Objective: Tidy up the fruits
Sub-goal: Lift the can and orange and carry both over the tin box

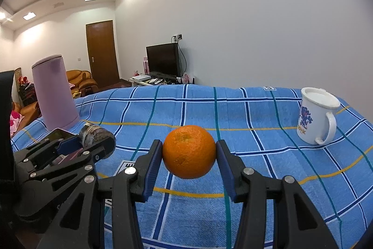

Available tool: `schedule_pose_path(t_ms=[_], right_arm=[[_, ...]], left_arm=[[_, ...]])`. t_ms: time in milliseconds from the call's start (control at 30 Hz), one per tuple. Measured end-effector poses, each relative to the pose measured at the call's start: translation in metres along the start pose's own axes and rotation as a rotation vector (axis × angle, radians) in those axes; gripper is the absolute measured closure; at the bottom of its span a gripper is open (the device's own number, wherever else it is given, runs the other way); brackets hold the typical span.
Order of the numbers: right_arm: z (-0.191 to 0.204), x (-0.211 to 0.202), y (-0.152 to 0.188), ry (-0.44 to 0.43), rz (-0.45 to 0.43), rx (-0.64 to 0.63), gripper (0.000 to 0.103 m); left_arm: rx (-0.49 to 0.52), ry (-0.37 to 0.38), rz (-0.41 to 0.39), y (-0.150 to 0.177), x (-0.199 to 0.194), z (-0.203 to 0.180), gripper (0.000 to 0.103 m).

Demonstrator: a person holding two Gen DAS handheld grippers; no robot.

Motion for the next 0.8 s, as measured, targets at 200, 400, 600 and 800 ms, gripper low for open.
schedule_pose_path(t_ms=[200, 400, 600, 800], right_arm=[[0.001, -0.003, 0.0, -0.006, -0.013, -0.002, 0.054], [0.002, -0.008, 0.0, -0.009, -0.027, -0.006, 0.054], [0.004, -0.011, 0.001, -0.012, -0.037, -0.014, 0.054], [0.005, -0.012, 0.0, -0.022, -0.043, -0.019, 0.054]], left_arm=[[0.016, -0.007, -0.027, 0.0, -0.006, -0.003, 0.062], [0.026, -0.013, -0.046, 0.001, -0.012, -0.004, 0.062], [0.037, -0.022, -0.067, 0.002, -0.017, -0.006, 0.062], [0.03, -0.012, -0.056, 0.003, -0.018, -0.003, 0.062]])
Point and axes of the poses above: each gripper's, at about its wrist camera, not at the fingertips, and x roughly the way its jaws point, z to its left, y to its underside, the point moved 1 cm from there along x, roughly the way its jaws point, and after that the axes turned 3 degrees about -z, right-handed, at the moved point
